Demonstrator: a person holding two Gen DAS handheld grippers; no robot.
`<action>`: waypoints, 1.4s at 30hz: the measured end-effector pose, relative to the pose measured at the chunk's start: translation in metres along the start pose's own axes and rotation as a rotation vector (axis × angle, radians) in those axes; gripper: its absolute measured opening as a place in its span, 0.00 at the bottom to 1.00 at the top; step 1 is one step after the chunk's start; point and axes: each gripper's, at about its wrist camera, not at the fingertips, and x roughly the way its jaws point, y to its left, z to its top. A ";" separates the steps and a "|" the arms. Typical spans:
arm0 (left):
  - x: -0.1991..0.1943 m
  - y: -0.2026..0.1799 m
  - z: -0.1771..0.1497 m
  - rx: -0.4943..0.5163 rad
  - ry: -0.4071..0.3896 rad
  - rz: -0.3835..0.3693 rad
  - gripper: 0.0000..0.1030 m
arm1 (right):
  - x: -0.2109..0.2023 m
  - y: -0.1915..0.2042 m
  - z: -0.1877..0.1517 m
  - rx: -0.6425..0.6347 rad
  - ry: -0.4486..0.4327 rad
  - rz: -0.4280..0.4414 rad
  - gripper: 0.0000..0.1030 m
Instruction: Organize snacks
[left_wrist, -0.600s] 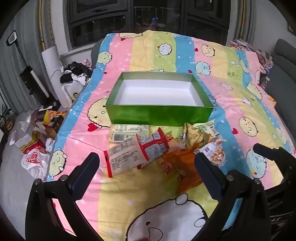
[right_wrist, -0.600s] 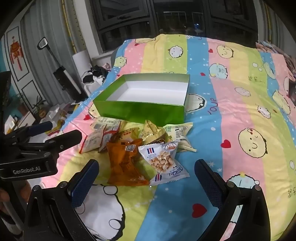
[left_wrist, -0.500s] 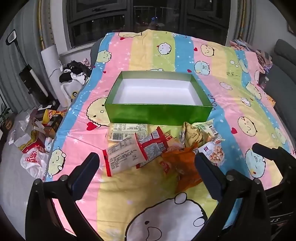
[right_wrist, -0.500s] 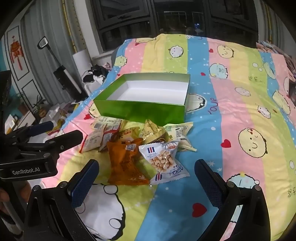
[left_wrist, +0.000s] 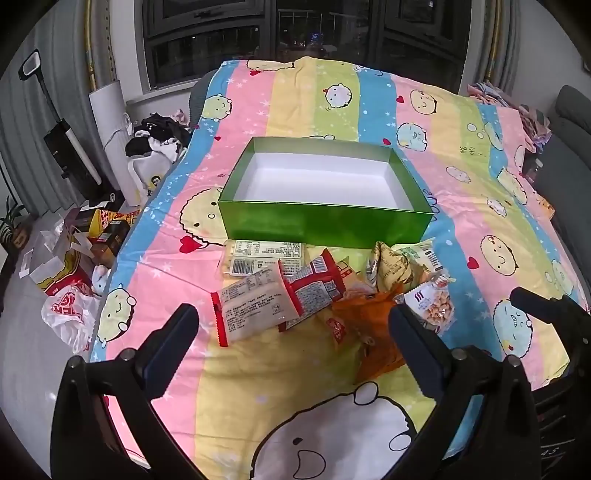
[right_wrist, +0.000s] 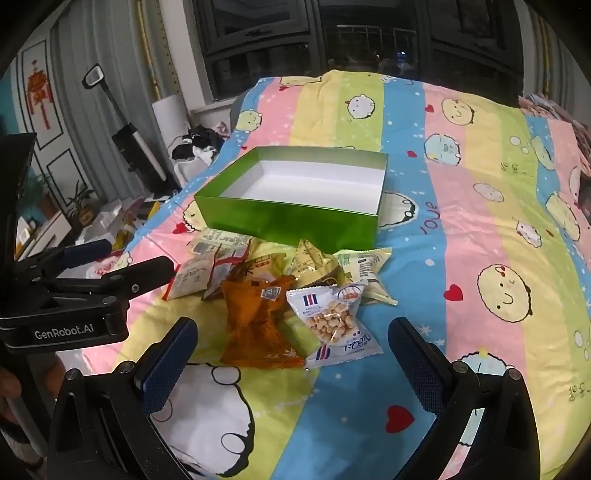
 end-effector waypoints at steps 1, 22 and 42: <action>0.000 0.000 0.000 0.001 -0.001 -0.001 1.00 | 0.000 0.000 0.000 -0.001 0.000 0.001 0.99; 0.000 -0.005 -0.002 0.010 0.007 -0.017 1.00 | -0.001 0.003 0.000 -0.012 -0.002 -0.008 1.00; -0.003 -0.008 -0.001 0.008 0.009 -0.033 1.00 | -0.009 0.006 0.001 -0.033 -0.017 -0.022 1.00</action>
